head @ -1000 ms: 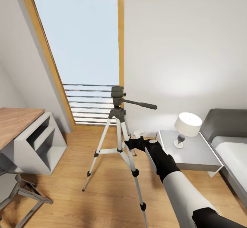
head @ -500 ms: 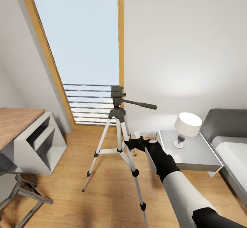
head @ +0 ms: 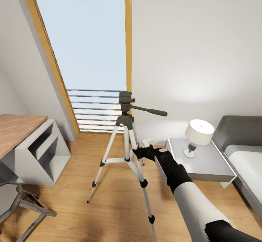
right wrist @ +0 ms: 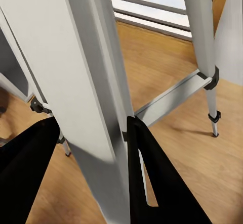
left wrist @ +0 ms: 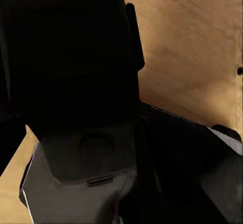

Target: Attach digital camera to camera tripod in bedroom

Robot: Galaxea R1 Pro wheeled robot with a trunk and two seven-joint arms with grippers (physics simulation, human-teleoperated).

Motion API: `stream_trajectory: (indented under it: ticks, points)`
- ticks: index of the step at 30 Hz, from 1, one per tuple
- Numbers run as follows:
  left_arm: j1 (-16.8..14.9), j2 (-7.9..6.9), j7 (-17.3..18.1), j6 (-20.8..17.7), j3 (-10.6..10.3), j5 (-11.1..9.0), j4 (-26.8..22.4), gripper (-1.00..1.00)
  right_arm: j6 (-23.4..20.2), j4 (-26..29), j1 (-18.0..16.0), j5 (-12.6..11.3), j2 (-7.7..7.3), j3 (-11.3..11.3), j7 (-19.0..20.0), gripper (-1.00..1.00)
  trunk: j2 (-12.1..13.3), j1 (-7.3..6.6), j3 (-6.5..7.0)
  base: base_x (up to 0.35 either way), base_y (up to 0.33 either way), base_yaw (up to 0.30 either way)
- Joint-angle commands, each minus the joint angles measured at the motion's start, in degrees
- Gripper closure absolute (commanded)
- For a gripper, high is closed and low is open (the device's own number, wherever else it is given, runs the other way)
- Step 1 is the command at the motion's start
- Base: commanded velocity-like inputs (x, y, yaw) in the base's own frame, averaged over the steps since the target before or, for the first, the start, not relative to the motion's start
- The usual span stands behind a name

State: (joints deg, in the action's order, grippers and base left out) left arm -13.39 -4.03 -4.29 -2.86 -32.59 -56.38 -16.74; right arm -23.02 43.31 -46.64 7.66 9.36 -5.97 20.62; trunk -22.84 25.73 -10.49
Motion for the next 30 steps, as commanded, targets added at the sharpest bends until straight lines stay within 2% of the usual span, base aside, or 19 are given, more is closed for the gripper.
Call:
stream_trajectory:
  ticks: [1,4,5,6,7,9,11,12,15,19,20,21,23,24,26,27,28,29,30]
  points:
    - [-0.04,-1.41,-0.29,-3.13,-0.32,-0.42,-4.5,1.0,0.55,-1.01,-0.02,1.52,-0.45,0.12,0.28,1.0,-0.08,0.05,-0.13,0.0,0.0,0.0]
    - [-0.09,-3.74,-0.43,-8.11,-0.16,-0.41,-12.02,1.0,1.69,-1.2,-0.02,1.42,-0.92,0.12,0.24,1.0,-0.08,0.05,-0.13,0.0,0.0,0.0]
    - [-0.11,-5.5,-0.89,-11.49,0.01,-0.42,-17.65,1.0,2.44,-1.33,-0.02,1.38,-1.13,0.14,0.3,1.0,-0.08,0.05,-0.13,0.0,0.0,0.0]
    - [-0.12,-6.42,-1.31,-13.14,0.07,-0.43,-20.61,1.0,2.76,-1.4,-0.02,1.36,-1.21,0.14,0.31,1.0,-0.08,0.05,-0.13,0.0,0.0,0.0]
    - [-0.14,-9.85,-4.59,-19.23,0.34,-0.5,-32.93,1.0,3.51,-1.74,-0.02,1.33,-1.46,0.15,0.34,1.0,-0.08,0.05,-0.13,0.0,0.0,0.0]
    - [-0.19,-11.04,-7.36,-21.94,0.59,-0.53,-39.0,1.0,3.7,-2.03,-0.02,1.32,-1.55,0.16,0.36,1.0,-0.08,0.05,-0.13,0.0,0.0,0.0]
    - [-0.27,-11.76,-10.75,-24.55,1.5,-0.57,-44.71,1.0,3.82,-2.29,-0.02,1.33,-1.71,0.16,0.37,1.0,-0.08,0.05,-0.13,0.0,0.0,0.0]
    - [-0.32,-12.17,-14.56,-27.26,3.26,-0.76,-49.83,1.0,3.89,-2.47,-0.03,1.32,-1.95,0.17,0.38,1.0,-0.08,0.05,-0.13,0.0,0.0,0.0]
    - [-0.4,-12.33,-20.22,-31.75,6.94,-1.09,-56.28,1.0,3.96,-2.67,-0.03,1.3,-2.23,0.17,0.38,1.0,-0.08,0.05,-0.13,0.0,0.0,0.0]
    - [-1.05,-11.34,-26.02,-39.47,13.03,-1.35,-63.07,1.0,4.01,-2.86,-0.03,1.27,-2.52,0.11,0.39,1.0,-0.08,0.05,-0.13,0.0,0.0,0.0]
    - [-2.35,-10.72,-27.11,-42.17,15.19,-1.38,-64.6,1.0,4.02,-3.03,-0.03,1.29,-2.58,0.1,0.4,1.0,-0.08,0.05,-0.13,0.0,0.0,0.0]
    - [-3.29,-10.43,-27.55,-43.43,16.26,-1.4,-65.17,1.0,4.02,-3.14,-0.03,1.29,-2.6,0.1,0.4,1.0,-0.08,0.05,-0.13,0.0,0.0,0.0]
    - [-7.0,-9.79,-28.43,-46.93,19.35,-1.42,-66.29,1.0,4.03,-3.36,-0.03,1.3,-2.64,0.09,0.44,1.0,-0.08,0.05,-0.13,0.0,0.0,0.0]
    - [-9.93,-9.53,-28.77,-49.29,21.18,-1.46,-66.71,1.0,4.03,-3.44,-0.03,1.33,-2.65,0.09,0.45,1.0,-0.08,0.05,-0.13,0.0,0.0,0.0]
    - [-13.16,-9.36,-29.0,-51.62,22.57,-1.47,-66.95,1.0,4.03,-3.49,-0.03,1.32,-2.66,0.09,0.46,1.0,-0.08,0.05,-0.13,0.0,0.0,0.0]
    - [-16.77,-9.25,-29.18,-53.45,23.51,-1.46,-67.04,1.0,4.03,-3.53,-0.03,1.32,-2.67,0.09,0.47,1.0,-0.08,0.05,-0.13,0.0,0.0,0.0]
    - [-18.68,-9.21,-29.27,-54.08,23.85,-1.48,-66.96,1.0,4.03,-3.54,-0.03,1.32,-2.67,0.09,0.47,1.0,-0.08,0.05,-0.13,0.0,0.0,0.0]
    - [-28.63,-9.32,-29.94,-55.88,24.9,-1.53,-65.63,1.0,4.03,-3.57,-0.03,1.32,-2.68,0.08,0.47,1.0,-0.08,0.05,-0.13,0.0,0.0,0.0]
    - [-32.65,-9.41,-30.21,-56.22,25.13,-1.62,-64.28,1.0,4.03,-3.58,-0.03,1.31,-2.68,0.08,0.47,1.0,-0.08,0.05,-0.13,0.0,0.0,0.0]
